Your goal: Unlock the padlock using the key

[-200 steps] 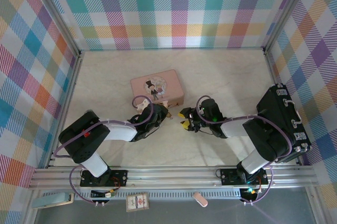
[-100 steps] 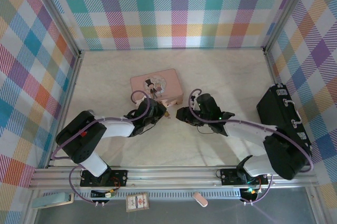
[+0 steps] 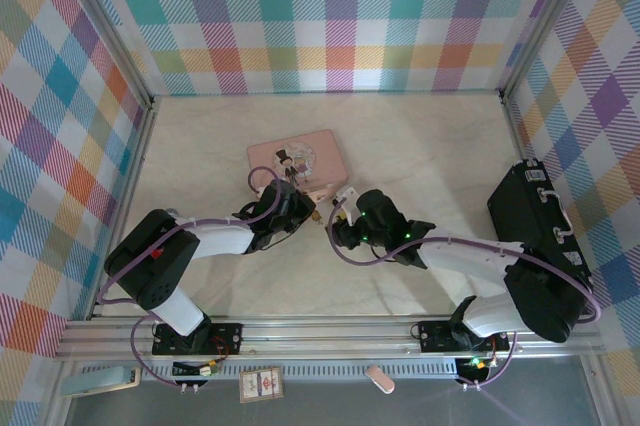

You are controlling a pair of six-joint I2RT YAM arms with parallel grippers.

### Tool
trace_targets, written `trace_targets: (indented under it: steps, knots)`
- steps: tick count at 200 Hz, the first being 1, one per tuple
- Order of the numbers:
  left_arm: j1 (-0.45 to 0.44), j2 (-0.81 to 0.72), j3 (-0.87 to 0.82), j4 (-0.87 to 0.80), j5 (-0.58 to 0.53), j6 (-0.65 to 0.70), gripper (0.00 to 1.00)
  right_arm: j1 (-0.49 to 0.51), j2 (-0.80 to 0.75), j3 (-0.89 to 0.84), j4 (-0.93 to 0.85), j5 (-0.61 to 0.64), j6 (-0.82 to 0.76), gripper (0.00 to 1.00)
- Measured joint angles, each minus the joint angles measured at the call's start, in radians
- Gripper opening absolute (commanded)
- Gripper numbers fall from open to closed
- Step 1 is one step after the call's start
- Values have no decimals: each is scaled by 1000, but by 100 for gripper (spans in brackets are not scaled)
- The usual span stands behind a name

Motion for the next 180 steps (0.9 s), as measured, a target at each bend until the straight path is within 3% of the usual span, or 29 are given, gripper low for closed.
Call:
trace_targets:
  steps: [79, 180]
  knots:
    - [6, 0, 0, 0, 15, 0, 0, 48, 163, -11, 118, 7, -237, 39]
    - [6, -4, 0, -3, 21, -1, 0, 48, 254, 44, 187, 116, -285, 22]
